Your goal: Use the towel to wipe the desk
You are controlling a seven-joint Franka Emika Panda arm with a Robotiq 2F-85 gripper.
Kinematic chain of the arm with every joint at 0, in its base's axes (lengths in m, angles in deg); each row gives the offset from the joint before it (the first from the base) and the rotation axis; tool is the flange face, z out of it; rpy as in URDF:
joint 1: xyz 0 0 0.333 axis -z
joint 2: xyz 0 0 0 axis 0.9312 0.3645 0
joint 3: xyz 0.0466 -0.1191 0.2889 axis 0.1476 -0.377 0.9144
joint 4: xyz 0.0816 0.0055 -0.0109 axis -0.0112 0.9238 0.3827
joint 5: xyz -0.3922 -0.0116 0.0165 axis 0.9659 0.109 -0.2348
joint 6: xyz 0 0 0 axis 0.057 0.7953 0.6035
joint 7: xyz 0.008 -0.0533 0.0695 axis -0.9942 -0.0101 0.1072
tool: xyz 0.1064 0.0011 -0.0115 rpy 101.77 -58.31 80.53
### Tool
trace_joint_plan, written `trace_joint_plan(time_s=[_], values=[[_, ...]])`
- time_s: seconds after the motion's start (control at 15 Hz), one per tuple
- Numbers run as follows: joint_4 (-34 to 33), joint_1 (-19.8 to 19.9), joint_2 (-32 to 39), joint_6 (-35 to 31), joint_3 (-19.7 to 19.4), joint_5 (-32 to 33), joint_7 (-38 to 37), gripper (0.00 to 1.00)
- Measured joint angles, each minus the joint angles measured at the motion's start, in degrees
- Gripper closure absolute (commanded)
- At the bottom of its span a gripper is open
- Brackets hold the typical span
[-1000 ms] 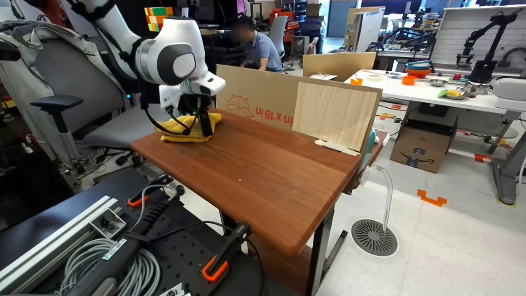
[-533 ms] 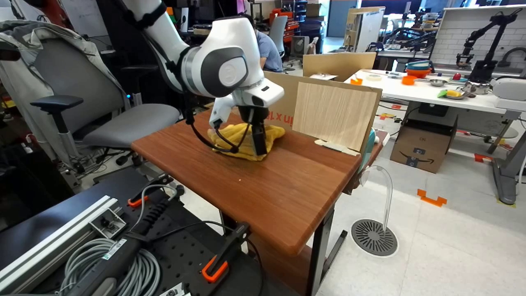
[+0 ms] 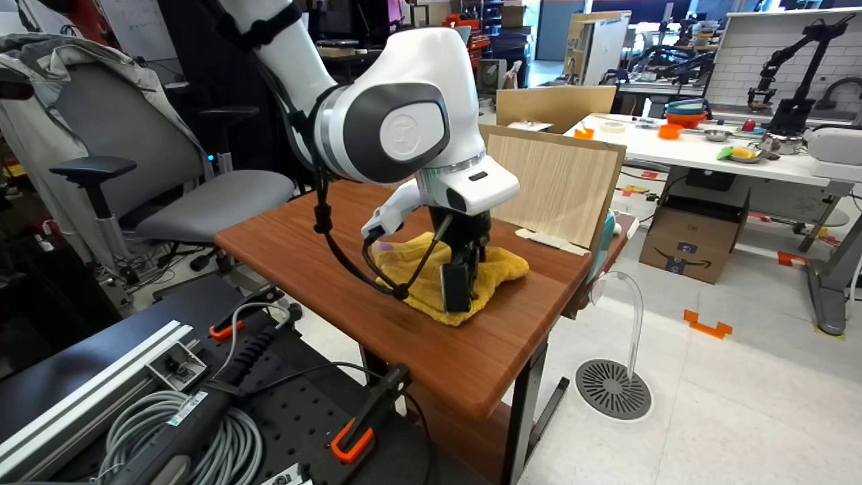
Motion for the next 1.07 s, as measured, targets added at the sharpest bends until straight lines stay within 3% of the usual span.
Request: trace_joint_plan(time_s=[0.53,0.87,1.07], values=[[13.1,-0.3,-11.1,0.9,-3.7,3.9,-5.3,0.0],[16.7,-0.4,-22.5,-4.5,-5.7,8.7,-10.7,0.0],[18.9,-0.6,-30.8,-5.5,-6.4,8.4,-10.4,0.0]])
